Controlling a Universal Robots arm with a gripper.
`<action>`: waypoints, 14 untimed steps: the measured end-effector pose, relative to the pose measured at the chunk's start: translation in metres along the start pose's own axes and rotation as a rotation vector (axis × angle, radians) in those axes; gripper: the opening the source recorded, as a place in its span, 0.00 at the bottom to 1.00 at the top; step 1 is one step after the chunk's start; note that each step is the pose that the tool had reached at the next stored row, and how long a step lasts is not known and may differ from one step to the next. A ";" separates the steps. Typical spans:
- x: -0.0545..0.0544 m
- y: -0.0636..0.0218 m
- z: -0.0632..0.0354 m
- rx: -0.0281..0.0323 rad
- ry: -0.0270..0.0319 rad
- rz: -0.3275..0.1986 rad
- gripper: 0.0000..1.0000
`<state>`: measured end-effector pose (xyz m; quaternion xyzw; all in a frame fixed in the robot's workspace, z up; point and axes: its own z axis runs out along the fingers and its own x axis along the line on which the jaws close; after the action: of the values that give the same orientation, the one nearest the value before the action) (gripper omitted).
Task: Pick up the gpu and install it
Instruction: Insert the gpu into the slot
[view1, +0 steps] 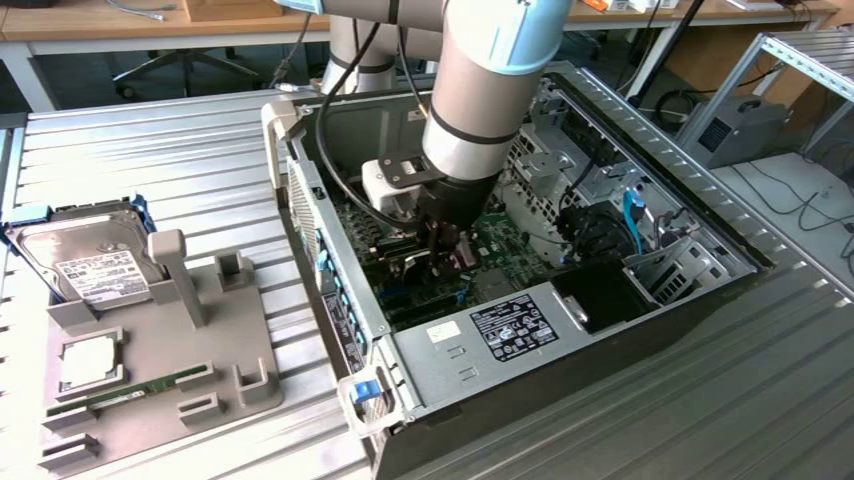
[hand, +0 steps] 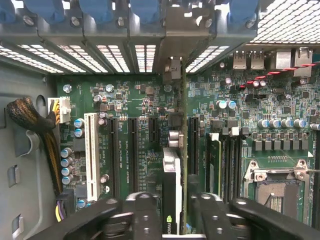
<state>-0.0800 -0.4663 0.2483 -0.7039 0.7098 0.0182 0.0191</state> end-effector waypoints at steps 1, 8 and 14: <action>0.000 0.0000 -0.0001 -0.0001 0.0002 0.000 0.40; 0.000 0.0000 -0.0014 -0.0002 0.0005 0.000 0.47; -0.001 0.0000 -0.0089 0.0000 0.0004 0.000 0.47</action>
<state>-0.0800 -0.4661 0.2572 -0.7039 0.7098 0.0180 0.0189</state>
